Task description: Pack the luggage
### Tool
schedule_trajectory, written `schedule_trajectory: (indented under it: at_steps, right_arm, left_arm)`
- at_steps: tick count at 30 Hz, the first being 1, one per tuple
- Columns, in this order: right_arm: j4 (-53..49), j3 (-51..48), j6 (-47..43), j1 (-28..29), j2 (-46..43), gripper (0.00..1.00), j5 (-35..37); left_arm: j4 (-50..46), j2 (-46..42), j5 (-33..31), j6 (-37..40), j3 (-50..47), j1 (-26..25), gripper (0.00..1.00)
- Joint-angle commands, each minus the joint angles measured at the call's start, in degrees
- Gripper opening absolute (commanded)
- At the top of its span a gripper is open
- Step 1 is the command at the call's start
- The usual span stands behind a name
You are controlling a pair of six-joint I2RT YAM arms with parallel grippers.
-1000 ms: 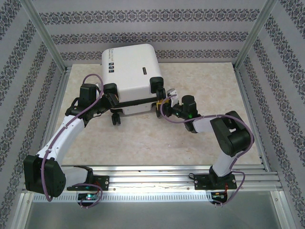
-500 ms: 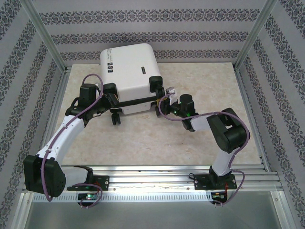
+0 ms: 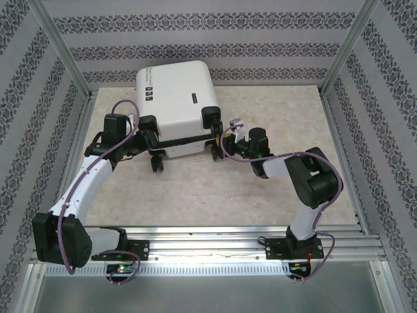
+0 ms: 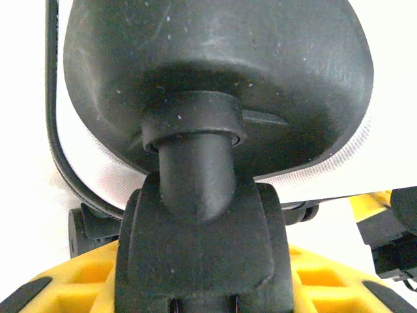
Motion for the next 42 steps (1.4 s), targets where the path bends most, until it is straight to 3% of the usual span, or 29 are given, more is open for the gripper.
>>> schedule_trajectory:
  at_steps: [1,8,10,13,15,17,21,25,30,34,42]
  right_arm:
    - [3.0,-1.4,3.1,-2.0,-0.9,0.00,1.2]
    - [1.7,-2.8,2.7,5.7,-3.0,0.00,-0.1]
    - [0.4,-1.9,2.2,7.6,-3.1,0.00,0.6]
    - [0.8,-0.8,2.9,7.9,-2.5,0.00,0.5]
    - [0.6,0.1,2.8,7.9,-2.2,0.00,-0.3]
    - [0.2,1.1,2.5,7.9,-1.8,0.00,-1.4]
    - [0.2,2.1,2.7,7.8,-1.1,0.00,-3.2]
    - [-0.2,2.3,2.8,7.7,-0.8,0.00,-3.7]
    - [-3.1,3.1,1.9,7.4,-1.0,0.00,-6.4]
    - [-5.3,3.3,1.9,6.9,-1.5,0.00,-6.7]
    - [-15.2,6.0,-0.4,6.2,-2.2,0.00,-8.6]
  left_arm:
    - [1.3,-0.5,1.3,11.0,4.7,4.7,0.00]
    - [0.7,2.0,-0.7,13.9,6.4,15.0,0.00]
    - [0.2,2.6,-0.8,14.5,7.7,16.1,0.05]
    - [-0.5,1.7,0.8,14.0,9.3,16.1,0.24]
    - [-0.6,-0.4,1.2,13.1,9.6,14.6,0.49]
    - [-1.9,-2.3,0.2,13.0,10.4,12.3,0.60]
    - [-3.4,-6.4,-4.6,11.8,11.0,5.3,0.67]
    - [-3.1,-8.0,-8.2,8.5,10.7,-2.2,0.68]
    - [-2.5,-6.6,-15.5,4.4,9.7,-16.3,0.68]
    - [-1.7,-3.2,-19.3,2.7,9.2,-24.8,0.68]
    - [-2.7,6.9,-23.4,2.7,13.8,-32.2,0.68]
